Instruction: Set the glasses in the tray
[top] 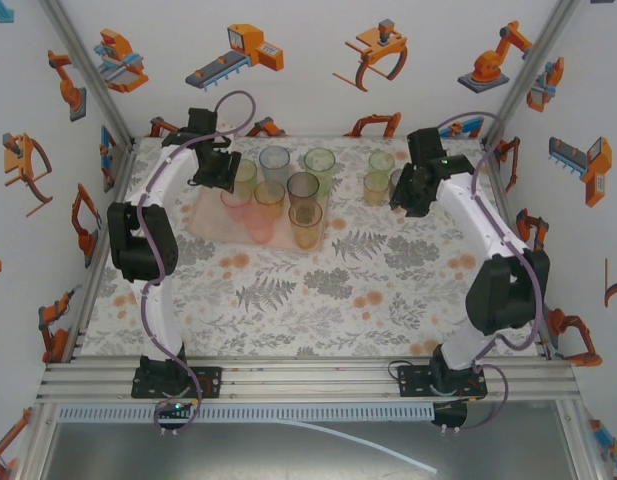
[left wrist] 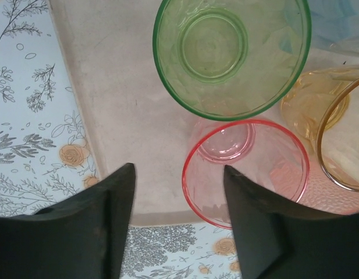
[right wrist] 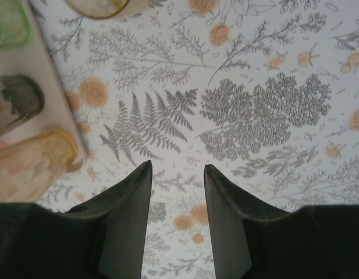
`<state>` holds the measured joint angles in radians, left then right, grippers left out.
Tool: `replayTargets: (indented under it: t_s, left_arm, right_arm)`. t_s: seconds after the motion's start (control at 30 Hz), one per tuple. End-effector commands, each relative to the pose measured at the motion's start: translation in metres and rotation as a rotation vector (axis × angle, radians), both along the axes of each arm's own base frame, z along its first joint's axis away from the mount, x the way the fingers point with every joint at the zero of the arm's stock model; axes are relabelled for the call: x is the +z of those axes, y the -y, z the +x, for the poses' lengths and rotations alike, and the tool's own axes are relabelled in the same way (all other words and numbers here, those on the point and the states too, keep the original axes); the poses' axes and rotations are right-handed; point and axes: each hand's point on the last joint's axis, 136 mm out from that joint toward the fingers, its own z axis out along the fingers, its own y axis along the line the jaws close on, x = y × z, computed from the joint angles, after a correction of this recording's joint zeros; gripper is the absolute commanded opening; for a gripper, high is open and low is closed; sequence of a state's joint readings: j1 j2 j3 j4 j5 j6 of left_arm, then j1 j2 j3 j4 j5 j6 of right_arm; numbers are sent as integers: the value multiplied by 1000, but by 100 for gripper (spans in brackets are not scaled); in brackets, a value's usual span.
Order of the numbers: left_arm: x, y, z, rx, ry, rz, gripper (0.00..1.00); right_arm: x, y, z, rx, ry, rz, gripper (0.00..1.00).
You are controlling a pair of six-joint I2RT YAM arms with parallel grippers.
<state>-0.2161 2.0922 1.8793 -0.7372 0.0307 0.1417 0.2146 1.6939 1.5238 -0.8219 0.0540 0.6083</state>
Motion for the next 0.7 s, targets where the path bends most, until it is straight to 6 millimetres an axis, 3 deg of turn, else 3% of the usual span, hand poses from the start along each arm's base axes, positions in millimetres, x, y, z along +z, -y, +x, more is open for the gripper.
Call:
replayTargets:
  t_s: [0.0, 0.27, 0.47, 0.67]
  left_arm:
    - [34, -5, -7, -2, 38, 6, 65]
    - [82, -8, -30, 14, 98, -35, 85]
    - [115, -2, -49, 4, 142, -94, 95]
    - [140, 3, -66, -23, 168, -148, 97]
  right_arm:
    - [3, -7, 35, 28, 53, 30, 42]
    - [-25, -12, 93, -9, 54, 11, 41]
    - [-37, -10, 110, -26, 29, -17, 41]
    - [-49, -9, 118, -23, -2, -46, 41]
